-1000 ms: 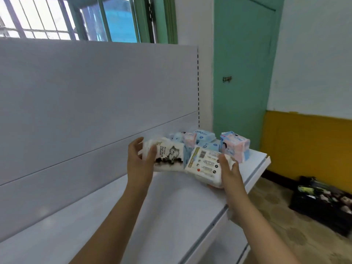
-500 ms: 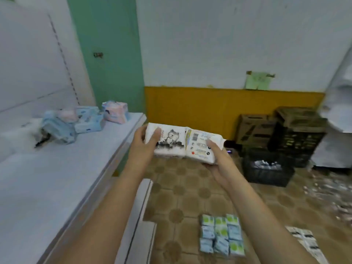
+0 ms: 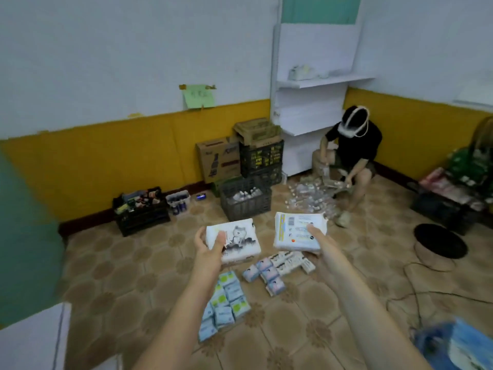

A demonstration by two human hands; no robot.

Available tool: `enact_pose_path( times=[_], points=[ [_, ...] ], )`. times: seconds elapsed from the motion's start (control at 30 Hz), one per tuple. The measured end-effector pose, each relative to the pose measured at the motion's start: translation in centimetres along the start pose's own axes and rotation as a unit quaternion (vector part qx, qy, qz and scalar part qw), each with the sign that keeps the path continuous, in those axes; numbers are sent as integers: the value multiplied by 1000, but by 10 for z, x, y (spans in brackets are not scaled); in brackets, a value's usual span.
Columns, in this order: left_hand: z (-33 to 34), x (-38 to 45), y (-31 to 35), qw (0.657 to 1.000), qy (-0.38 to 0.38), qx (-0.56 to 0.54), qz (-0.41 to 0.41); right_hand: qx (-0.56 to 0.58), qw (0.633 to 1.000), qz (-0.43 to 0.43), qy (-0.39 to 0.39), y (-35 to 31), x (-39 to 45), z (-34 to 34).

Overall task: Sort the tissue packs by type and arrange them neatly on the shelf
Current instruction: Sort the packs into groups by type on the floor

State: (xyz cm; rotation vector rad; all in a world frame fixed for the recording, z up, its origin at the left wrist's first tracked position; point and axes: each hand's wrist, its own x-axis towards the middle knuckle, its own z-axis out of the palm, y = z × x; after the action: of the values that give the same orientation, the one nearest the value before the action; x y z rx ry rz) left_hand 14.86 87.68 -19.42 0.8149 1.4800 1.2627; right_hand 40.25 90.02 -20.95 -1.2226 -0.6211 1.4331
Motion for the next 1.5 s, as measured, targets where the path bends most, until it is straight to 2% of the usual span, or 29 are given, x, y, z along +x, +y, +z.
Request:
enact_pose_path(
  times=[0.27, 0.43, 0.7, 0.9, 1.13, 1.3, 1.5],
  points=[
    [149, 36, -42, 994, -65, 21, -84, -2, 995, 6, 97, -32, 51, -130],
    [226, 68, -78, 991, -58, 35, -117, -34, 993, 36, 103, -37, 111, -182],
    [294, 139, -122, 982, -26, 24, -184, -79, 987, 94, 100, -37, 232, -204],
    [338, 238, -174, 970, -37, 12, -240, -130, 975, 140, 110, -10, 341, -208],
    [387, 347, -227, 948, -43, 12, -316, -173, 949, 240, 106, 27, 466, -220],
    [410, 413, -297, 926, 38, -11, -375, -183, 930, 299, 114, 73, 558, -249],
    [450, 492, -457, 901, 154, -91, -396, -229, 906, 306, 182, 205, 695, -298]
  ],
)
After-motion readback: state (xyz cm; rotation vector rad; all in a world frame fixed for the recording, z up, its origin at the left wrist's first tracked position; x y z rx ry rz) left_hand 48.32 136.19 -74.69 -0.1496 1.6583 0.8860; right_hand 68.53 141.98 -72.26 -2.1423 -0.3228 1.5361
